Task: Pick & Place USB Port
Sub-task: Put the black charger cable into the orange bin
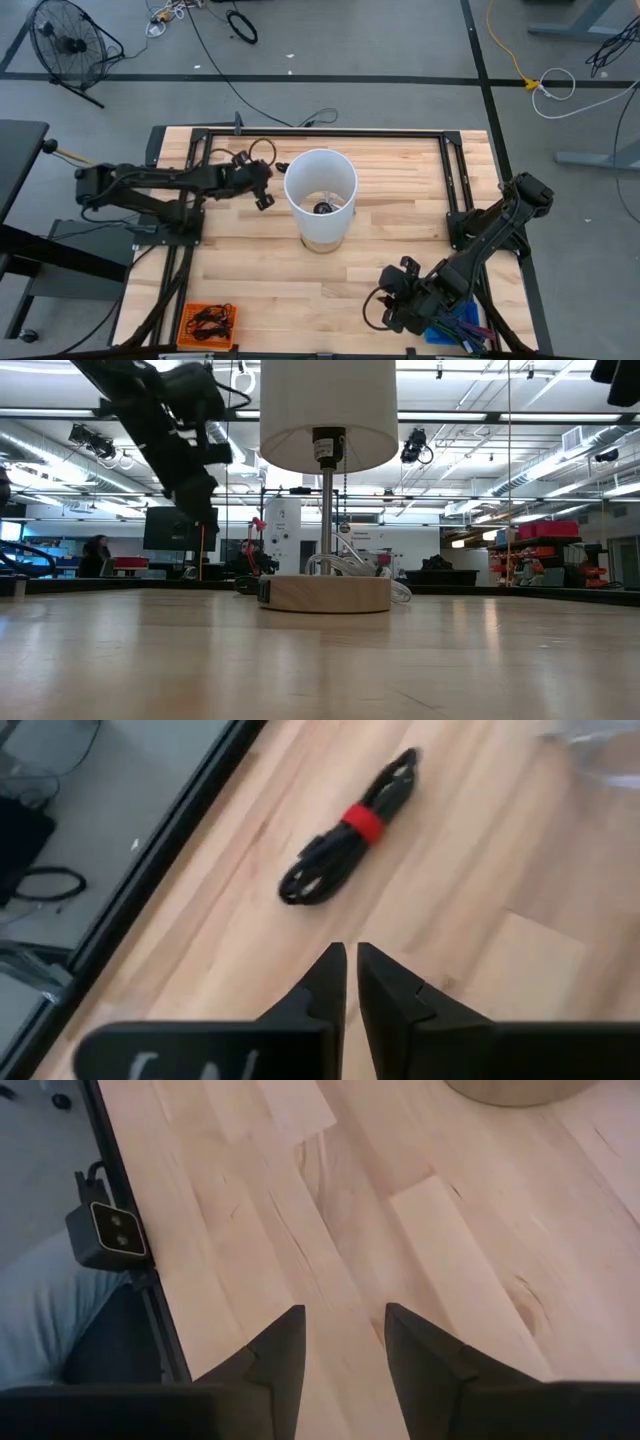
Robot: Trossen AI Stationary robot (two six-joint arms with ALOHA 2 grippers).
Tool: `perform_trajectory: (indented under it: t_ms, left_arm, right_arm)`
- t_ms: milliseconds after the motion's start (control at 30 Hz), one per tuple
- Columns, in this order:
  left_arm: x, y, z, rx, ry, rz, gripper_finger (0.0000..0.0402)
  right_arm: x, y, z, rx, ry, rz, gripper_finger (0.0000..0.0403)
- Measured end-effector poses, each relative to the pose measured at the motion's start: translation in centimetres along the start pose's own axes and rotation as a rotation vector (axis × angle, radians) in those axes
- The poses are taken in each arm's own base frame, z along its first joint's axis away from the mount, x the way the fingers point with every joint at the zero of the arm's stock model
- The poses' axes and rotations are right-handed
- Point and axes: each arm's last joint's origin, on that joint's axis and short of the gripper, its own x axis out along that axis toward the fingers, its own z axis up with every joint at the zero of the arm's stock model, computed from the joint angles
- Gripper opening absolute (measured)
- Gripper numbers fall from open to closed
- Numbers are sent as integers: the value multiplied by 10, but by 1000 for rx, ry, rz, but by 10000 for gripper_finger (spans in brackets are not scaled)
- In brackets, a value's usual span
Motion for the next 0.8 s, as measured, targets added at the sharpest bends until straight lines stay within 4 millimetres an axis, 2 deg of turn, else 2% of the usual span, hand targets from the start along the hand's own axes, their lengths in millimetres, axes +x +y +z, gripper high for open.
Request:
perform_trajectory:
  t_ms: [200,367,633,800]
  left_arm:
    - [36,-2,-7,56,115,-3,24]
    - [59,-10,-9,134,179,39,38]
    - [68,-15,13,196,107,21,91]
    - [68,-15,16,244,82,16,139]
  right_arm:
    - [1,0,4,-5,-38,1,137]
    - [2,2,10,-25,-90,12,137]
    - [3,4,14,-46,-120,30,137]
    - [2,6,14,-48,-149,37,137]
